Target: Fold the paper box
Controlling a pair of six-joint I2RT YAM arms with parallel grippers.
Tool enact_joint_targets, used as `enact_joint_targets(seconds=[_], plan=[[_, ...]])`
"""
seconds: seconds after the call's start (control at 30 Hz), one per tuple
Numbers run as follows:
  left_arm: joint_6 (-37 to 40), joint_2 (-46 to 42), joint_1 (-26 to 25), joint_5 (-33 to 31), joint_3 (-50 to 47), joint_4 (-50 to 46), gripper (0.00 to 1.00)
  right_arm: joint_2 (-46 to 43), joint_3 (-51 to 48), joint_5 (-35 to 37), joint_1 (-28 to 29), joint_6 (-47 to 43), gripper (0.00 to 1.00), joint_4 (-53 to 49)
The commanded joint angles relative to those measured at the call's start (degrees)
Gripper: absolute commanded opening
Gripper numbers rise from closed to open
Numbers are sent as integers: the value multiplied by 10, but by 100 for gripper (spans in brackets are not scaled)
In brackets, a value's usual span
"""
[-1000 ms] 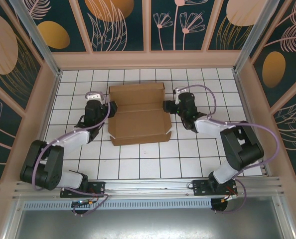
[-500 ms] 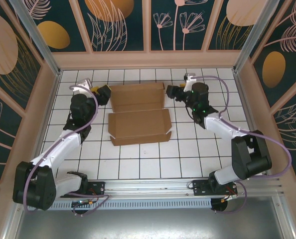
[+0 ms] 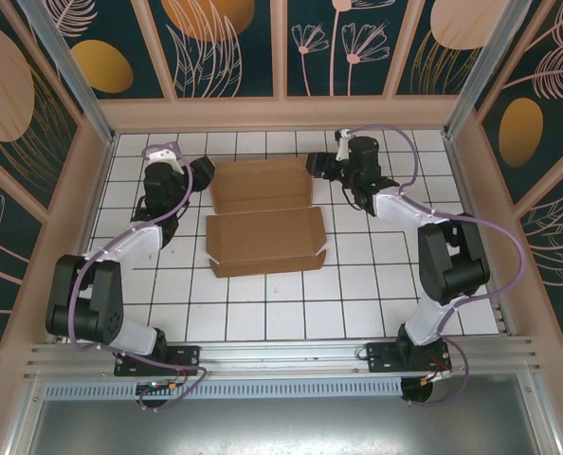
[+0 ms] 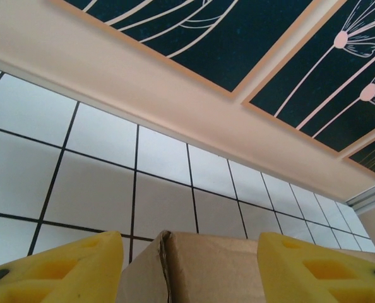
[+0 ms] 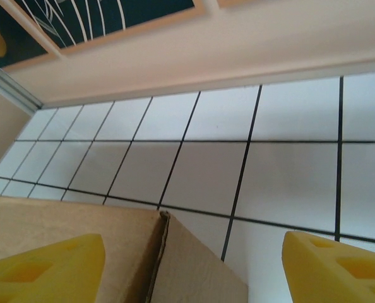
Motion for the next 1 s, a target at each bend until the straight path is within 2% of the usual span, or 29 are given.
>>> enact_joint_targets(seconds=[0.0, 0.2, 0.3, 0.47, 0.53, 0.67, 0.73, 0.83, 0.97], plan=[[-16, 23, 4, 21, 9, 44, 58, 17, 22, -6, 9, 1, 72, -15], [-52, 57, 4, 35, -38, 88, 54, 33, 0, 4, 12, -4, 68, -10], [-72, 69, 4, 30, -71, 113, 49, 39, -14, 6, 13, -4, 67, -5], [-76, 77, 4, 9, -79, 92, 39, 35, -17, 15, 16, -13, 67, -15], [-65, 66, 4, -6, -64, 62, 40, 21, -15, 27, 16, -19, 67, -21], [-29, 34, 4, -26, -18, -6, 51, -26, -19, 73, 15, -51, 67, -19], [-12, 15, 4, -32, 2, -31, 54, -50, -29, 86, 18, -90, 67, -1], [4, -11, 4, -39, 30, -70, 56, -74, -41, 102, 41, -193, 67, 27], [-13, -51, 4, -60, 47, -111, 55, -73, -32, 123, 99, -369, 70, 37]])
